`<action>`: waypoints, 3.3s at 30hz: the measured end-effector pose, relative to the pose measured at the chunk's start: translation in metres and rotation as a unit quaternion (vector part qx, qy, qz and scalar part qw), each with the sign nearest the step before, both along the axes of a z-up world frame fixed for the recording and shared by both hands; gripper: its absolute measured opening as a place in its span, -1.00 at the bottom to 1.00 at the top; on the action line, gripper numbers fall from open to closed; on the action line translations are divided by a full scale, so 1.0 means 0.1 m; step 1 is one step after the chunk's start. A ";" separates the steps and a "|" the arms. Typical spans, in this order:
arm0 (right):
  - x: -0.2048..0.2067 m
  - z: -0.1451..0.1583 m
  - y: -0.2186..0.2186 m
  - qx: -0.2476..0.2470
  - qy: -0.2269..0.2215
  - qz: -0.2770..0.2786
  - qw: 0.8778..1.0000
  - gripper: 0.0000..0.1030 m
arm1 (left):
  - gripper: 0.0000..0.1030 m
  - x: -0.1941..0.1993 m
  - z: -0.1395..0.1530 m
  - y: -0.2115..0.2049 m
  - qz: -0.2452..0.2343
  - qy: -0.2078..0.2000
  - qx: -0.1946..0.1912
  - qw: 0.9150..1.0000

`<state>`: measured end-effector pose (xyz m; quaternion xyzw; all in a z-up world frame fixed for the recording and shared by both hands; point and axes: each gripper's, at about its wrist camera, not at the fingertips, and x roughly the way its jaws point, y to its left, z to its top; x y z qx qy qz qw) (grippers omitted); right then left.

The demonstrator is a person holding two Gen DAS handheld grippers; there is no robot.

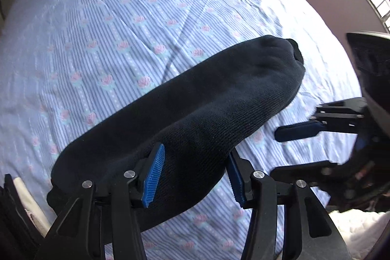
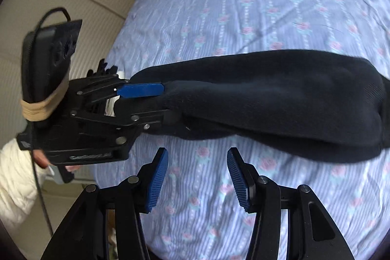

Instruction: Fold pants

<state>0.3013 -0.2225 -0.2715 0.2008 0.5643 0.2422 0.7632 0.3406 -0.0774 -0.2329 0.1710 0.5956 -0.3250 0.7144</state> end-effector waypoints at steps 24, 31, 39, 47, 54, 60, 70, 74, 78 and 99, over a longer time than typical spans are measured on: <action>0.35 -0.60 0.59 -0.045 0.038 0.089 0.994 0.01 | 0.26 -0.07 -0.23 1.91 0.343 -0.012 0.045 0.938; 0.21 -0.41 0.70 -0.051 0.009 0.074 0.996 0.04 | 0.31 0.05 -0.56 1.99 0.374 0.008 0.031 0.927; -0.05 -0.62 0.67 -0.056 0.076 0.026 0.995 -0.50 | 0.34 0.10 -0.69 1.91 0.375 -0.022 0.096 0.922; -0.45 -0.83 0.82 -0.052 0.149 0.035 0.987 -0.82 | 0.28 0.11 -0.55 1.62 0.327 -0.079 0.160 0.928; -0.60 0.00 -0.03 -0.104 0.038 -0.088 0.990 0.18 | 0.31 -0.39 0.14 1.15 0.253 -0.146 0.088 0.952; -0.64 0.11 -1.32 -0.140 0.029 -0.246 0.959 0.18 | 0.31 -0.58 0.18 0.43 0.188 -0.151 0.045 0.969; -0.25 -0.10 -2.06 -0.117 0.017 -0.266 0.957 0.18 | 0.31 -0.72 0.02 -0.56 0.132 -0.141 0.036 0.980; 0.18 -0.24 -2.06 -0.111 0.018 -0.230 0.967 0.18 | 0.31 -0.49 -0.07 -0.40 0.182 -0.146 0.066 0.970; 0.38 -0.44 -1.99 -0.105 0.045 -0.218 0.969 -0.33 | 0.31 -0.25 -0.13 -0.12 0.227 -0.131 0.081 0.962; 0.16 0.06 -1.67 -0.178 0.005 -0.224 0.958 -0.81 | -0.67 0.63 -0.59 -0.60 -0.083 -0.021 0.107 0.991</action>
